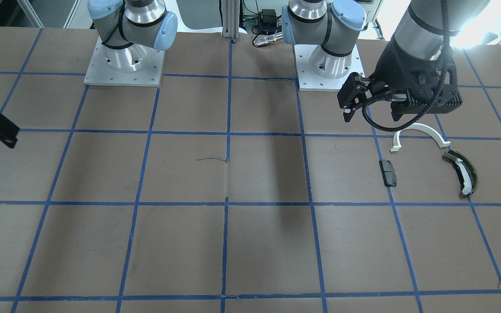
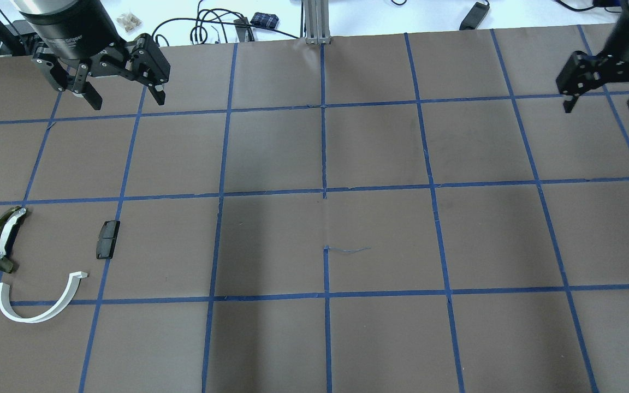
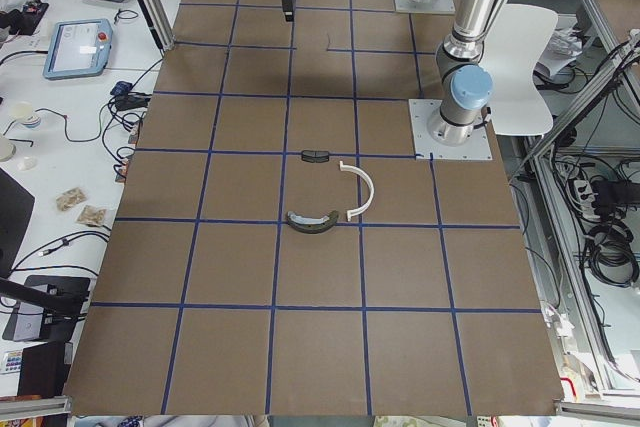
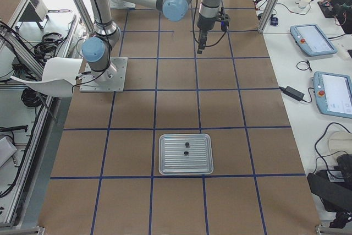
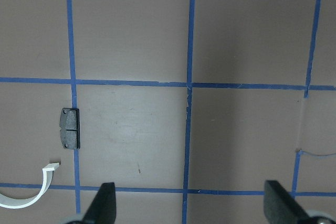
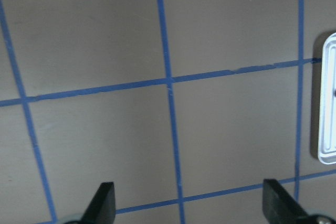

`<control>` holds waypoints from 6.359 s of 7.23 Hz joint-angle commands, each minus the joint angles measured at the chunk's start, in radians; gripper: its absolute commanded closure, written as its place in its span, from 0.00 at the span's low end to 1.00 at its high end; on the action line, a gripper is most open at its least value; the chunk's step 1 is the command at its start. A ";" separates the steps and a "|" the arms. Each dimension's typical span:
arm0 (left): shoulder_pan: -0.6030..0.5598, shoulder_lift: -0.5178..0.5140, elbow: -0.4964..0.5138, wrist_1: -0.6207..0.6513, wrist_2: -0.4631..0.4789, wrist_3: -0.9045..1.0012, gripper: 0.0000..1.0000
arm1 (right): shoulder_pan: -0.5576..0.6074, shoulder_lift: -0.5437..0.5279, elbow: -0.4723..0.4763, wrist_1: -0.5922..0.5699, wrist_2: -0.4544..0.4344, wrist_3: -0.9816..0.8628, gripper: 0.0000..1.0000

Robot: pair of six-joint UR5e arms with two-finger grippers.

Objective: Place bearing gear from tray to pile

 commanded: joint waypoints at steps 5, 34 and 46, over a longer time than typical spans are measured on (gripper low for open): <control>0.001 0.001 0.000 0.002 -0.001 0.000 0.00 | -0.483 0.209 -0.002 -0.302 0.057 -0.278 0.00; -0.001 0.008 -0.005 0.002 -0.010 0.000 0.00 | -0.533 0.352 0.009 -0.452 0.170 -0.392 0.96; -0.002 0.008 -0.007 0.002 -0.010 0.000 0.00 | 0.432 0.133 0.081 -0.370 0.167 1.124 0.95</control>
